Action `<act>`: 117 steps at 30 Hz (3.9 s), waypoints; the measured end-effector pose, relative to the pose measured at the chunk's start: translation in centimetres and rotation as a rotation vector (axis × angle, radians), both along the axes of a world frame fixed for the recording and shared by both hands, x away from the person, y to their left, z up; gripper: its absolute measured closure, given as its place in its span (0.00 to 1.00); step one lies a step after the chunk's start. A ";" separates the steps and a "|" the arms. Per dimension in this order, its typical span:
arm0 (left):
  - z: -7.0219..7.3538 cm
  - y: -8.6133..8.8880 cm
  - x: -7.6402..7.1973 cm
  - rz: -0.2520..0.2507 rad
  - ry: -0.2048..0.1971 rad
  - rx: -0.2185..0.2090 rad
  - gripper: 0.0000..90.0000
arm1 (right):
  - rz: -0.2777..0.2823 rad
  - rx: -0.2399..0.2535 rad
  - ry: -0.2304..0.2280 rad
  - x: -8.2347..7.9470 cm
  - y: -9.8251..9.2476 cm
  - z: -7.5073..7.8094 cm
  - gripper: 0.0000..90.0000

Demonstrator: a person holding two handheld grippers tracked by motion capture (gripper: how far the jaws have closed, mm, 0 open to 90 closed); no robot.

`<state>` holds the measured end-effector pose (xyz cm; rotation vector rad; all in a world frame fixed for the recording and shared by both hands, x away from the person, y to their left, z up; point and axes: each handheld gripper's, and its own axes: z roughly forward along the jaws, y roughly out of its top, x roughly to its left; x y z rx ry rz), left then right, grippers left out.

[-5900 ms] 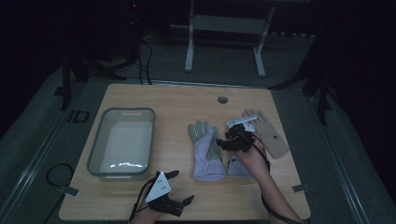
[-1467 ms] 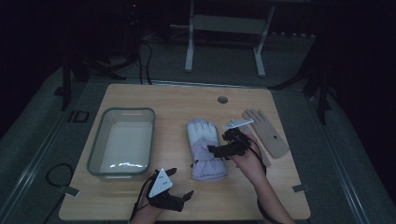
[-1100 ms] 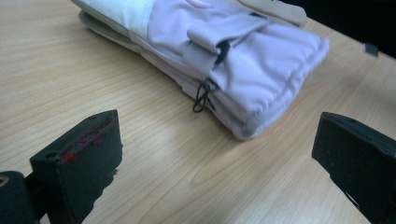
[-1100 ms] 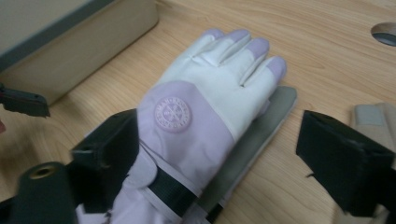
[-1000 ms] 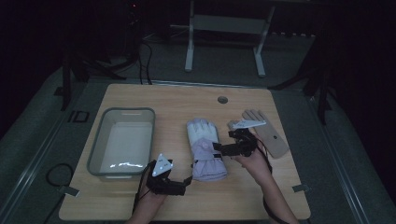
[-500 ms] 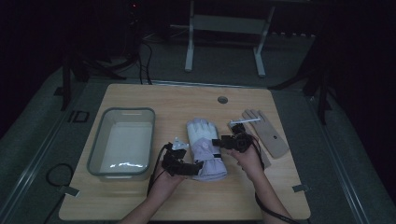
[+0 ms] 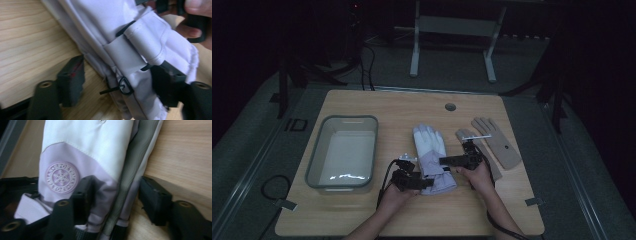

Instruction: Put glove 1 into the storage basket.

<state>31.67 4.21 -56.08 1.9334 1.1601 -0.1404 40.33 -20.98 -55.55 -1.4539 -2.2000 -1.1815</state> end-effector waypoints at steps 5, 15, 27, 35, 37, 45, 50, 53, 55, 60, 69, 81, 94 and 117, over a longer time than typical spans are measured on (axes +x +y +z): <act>0.1 0.0 0.2 -0.023 0.005 0.015 0.53 | 0.045 -0.063 -0.056 -0.5 0.9 0.5 0.79; 1.1 -0.1 0.3 -0.074 0.002 0.045 0.81 | 0.054 -0.315 -0.294 -3.1 3.6 2.8 0.87; 3.7 0.4 0.5 -0.118 -0.022 0.063 0.84 | 0.044 -0.336 -0.375 -4.1 4.1 5.3 0.88; 7.3 1.9 0.6 -0.136 -0.069 0.077 0.84 | 0.043 -0.301 -0.425 -4.2 4.9 8.5 0.88; 8.0 2.3 0.6 -0.148 -0.079 0.091 0.84 | 0.048 -0.288 -0.441 -4.3 5.3 9.3 0.88; 10.0 4.3 0.4 -0.157 -0.100 0.120 0.84 | 0.068 -0.284 -0.476 -4.5 7.2 11.0 0.88; 11.0 6.2 0.4 -0.164 -0.112 0.133 0.84 | 0.089 -0.278 -0.500 -4.5 9.0 12.0 0.88; 11.5 7.4 0.4 -0.163 -0.111 0.137 0.84 | 0.106 -0.278 -0.511 -4.4 10.2 12.5 0.88; 11.8 8.3 0.3 -0.160 -0.111 0.145 0.84 | 0.116 -0.272 -0.514 -4.3 11.1 12.7 0.88; 12.4 10.6 0.1 -0.153 -0.103 0.167 0.84 | 0.135 -0.258 -0.522 -4.3 13.3 13.0 0.88; 13.7 14.9 -0.5 -0.124 -0.090 0.205 0.84 | 0.177 -0.235 -0.524 -4.1 17.8 13.6 0.88; 14.7 22.5 -1.3 -0.085 -0.044 0.247 0.84 | 0.217 -0.153 -0.505 -3.9 25.3 13.7 0.88; 10.9 26.8 0.4 -0.099 0.086 0.295 0.84 | 0.208 -0.136 -0.412 -3.0 30.8 9.0 0.88; 5.8 24.7 0.6 -0.035 0.187 0.265 0.65 | 0.260 -0.355 -0.316 -2.6 30.4 6.2 0.59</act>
